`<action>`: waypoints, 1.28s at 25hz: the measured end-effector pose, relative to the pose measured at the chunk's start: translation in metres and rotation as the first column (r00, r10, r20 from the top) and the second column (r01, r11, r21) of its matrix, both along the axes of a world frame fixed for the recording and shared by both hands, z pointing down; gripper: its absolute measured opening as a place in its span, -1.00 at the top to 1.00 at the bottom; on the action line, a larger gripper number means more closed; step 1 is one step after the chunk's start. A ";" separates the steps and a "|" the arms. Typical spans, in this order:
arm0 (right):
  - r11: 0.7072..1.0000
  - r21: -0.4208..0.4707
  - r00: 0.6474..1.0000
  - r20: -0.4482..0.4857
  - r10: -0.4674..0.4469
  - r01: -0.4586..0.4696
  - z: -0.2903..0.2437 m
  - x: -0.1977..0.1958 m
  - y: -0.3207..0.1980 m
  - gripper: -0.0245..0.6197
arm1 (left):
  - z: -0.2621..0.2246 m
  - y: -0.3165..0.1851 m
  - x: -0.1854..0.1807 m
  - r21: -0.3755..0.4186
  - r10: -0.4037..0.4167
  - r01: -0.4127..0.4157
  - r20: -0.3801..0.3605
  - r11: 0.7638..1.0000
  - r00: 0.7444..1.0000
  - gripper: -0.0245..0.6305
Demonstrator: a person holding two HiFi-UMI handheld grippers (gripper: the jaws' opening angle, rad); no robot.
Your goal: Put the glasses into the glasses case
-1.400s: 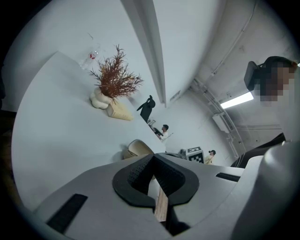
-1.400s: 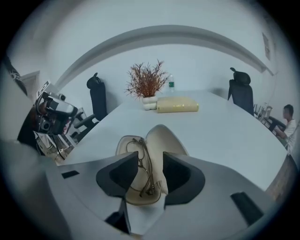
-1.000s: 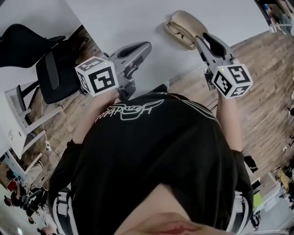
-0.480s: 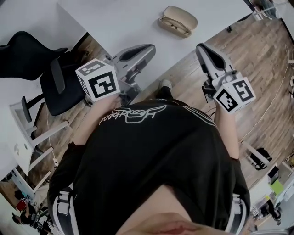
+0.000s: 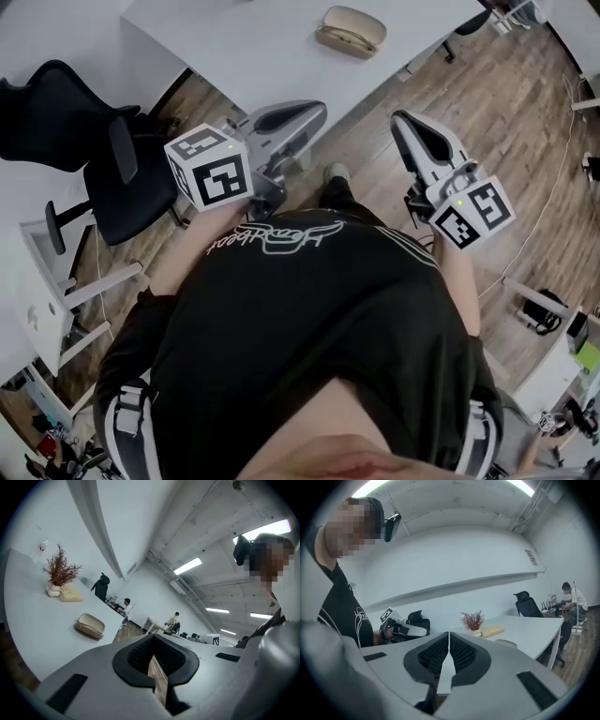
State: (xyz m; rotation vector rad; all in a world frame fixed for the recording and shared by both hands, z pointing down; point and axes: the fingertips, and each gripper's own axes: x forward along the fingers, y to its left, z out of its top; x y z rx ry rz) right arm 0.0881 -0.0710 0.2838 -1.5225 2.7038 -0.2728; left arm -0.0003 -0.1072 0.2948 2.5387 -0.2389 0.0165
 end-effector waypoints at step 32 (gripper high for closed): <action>0.993 -0.094 0.996 0.054 -0.068 0.073 0.028 -0.054 0.067 0.88 | 0.006 0.068 -0.016 0.100 0.074 -0.076 0.023 0.992 0.997 0.91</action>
